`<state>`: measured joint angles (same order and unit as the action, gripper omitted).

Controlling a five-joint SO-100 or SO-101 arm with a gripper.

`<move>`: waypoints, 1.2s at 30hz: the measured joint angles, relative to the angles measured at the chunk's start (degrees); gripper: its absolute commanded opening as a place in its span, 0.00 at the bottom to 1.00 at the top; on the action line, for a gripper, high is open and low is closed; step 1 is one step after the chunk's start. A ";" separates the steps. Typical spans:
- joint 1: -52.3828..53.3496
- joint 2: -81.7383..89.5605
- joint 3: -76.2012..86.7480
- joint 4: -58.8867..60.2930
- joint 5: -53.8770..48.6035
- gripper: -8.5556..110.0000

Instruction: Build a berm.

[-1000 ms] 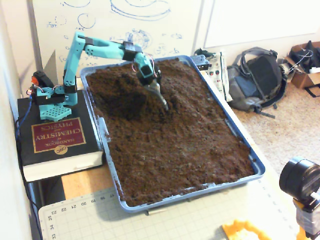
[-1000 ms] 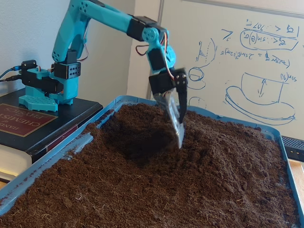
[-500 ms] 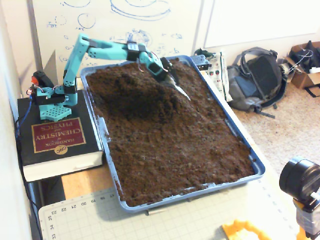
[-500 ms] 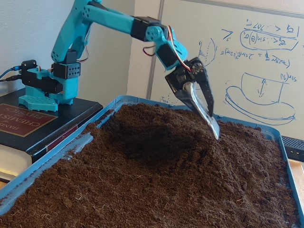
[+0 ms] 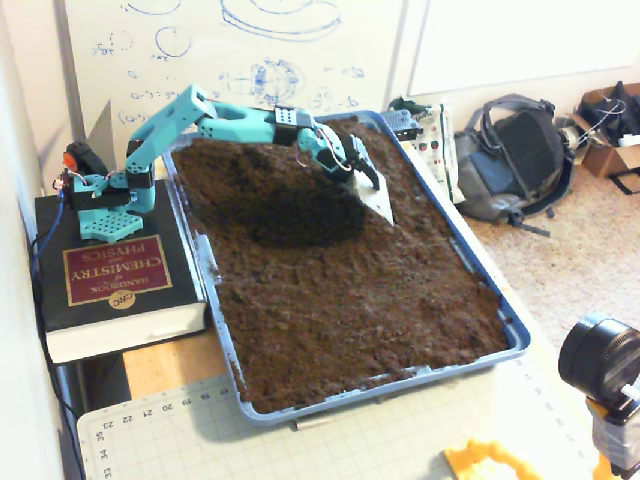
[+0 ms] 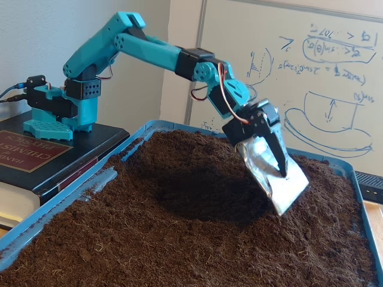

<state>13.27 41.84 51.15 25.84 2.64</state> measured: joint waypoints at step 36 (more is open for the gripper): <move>-6.59 -25.58 -18.54 -0.97 -7.91 0.07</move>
<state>6.68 16.26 32.61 24.87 -5.27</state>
